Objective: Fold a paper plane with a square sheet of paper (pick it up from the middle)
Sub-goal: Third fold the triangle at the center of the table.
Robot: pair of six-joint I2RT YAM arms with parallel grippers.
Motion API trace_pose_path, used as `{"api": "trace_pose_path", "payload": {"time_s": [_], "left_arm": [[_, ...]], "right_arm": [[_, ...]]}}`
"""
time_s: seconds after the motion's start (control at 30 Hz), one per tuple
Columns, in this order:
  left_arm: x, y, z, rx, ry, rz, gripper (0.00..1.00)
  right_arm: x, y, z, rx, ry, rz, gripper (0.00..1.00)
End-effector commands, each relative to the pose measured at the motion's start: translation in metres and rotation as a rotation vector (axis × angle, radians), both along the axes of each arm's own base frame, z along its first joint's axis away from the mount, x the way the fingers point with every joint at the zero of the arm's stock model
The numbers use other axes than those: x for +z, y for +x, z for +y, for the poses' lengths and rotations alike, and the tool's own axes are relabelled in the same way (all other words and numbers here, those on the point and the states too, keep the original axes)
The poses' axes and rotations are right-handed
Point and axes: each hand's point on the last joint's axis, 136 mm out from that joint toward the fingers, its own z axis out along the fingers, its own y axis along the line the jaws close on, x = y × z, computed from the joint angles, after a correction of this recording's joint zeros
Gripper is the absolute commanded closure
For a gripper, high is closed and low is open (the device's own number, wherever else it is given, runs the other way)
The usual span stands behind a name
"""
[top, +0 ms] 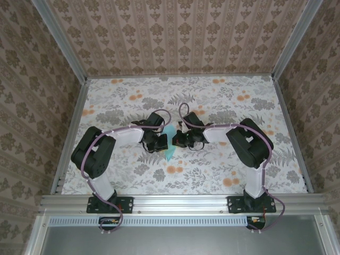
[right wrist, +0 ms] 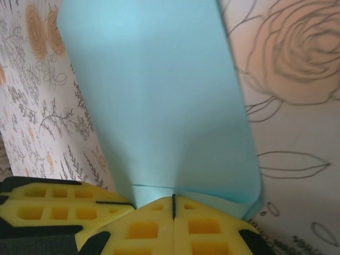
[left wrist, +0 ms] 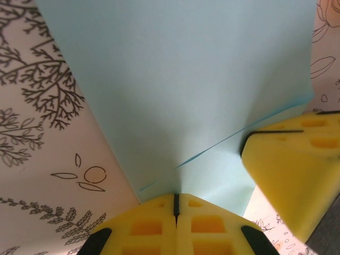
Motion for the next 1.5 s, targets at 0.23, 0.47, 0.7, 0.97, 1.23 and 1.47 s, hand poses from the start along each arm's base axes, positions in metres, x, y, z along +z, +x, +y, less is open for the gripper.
{"api": "trace_pose_path", "payload": {"time_s": [0.23,0.47,0.7,0.97,1.23,1.47], "left_arm": [[-0.044,-0.034,0.04,0.009,0.189,0.13,1.0],[-0.043,-0.033,0.039,0.009,0.184,0.125,1.0],[-0.04,-0.029,0.035,0.013,0.165,0.112,1.0],[-0.039,-0.03,0.035,0.018,0.159,0.107,1.0],[-0.04,-0.03,0.037,0.027,0.163,0.106,1.0],[-0.039,-0.03,0.036,0.026,0.16,0.106,1.0]], "right_arm": [[-0.024,0.034,-0.074,-0.318,-0.158,0.035,0.99],[0.016,0.037,-0.074,-0.291,-0.117,-0.09,0.99],[0.032,-0.001,-0.041,-0.156,0.031,-0.041,0.99],[0.038,-0.048,0.001,-0.065,0.137,0.027,0.99],[0.029,-0.062,0.023,-0.015,0.159,0.073,0.99],[0.017,-0.07,0.026,0.012,0.135,0.106,0.99]]}}
